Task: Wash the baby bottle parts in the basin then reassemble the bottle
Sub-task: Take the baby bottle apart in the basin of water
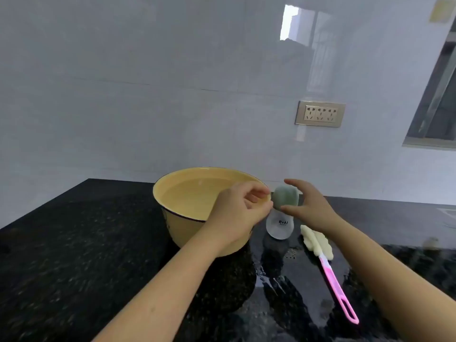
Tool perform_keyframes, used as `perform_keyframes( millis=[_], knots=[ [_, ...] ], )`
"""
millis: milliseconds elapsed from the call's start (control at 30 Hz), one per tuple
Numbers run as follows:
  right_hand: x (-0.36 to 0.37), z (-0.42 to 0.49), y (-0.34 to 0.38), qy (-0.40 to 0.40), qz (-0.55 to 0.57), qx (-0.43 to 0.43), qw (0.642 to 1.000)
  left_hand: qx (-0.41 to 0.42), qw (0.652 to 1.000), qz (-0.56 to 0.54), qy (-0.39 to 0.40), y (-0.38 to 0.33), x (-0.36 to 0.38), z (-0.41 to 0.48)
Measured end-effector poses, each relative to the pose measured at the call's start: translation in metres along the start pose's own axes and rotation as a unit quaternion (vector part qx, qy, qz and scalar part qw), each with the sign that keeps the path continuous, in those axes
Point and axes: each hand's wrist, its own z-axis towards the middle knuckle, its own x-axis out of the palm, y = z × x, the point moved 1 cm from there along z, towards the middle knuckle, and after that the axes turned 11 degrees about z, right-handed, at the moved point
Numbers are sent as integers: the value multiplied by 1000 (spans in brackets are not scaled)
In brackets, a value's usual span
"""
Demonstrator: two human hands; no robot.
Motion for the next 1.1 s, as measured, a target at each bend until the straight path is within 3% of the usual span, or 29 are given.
perform_keyframes(
  millis=[133, 267, 533, 800, 1100],
  knots=[
    [2, 2, -11, 40, -73, 26, 996, 16, 999, -23, 19, -9, 25, -11],
    [7, 6, -20, 40, -10, 36, 998, 4, 998, -51, 42, -9, 47, -18],
    [18, 11, -18, -57, 48, 22, 997, -96, 990, -42, 93, 17, 72, -21],
    [5, -11, -11, -62, 78, -1, 995, -141, 977, -62, 150, 33, 81, -28],
    [-10, -27, 23, -33, 172, -2, 985, -123, 980, -102, 120, 15, 82, -30]
  ],
)
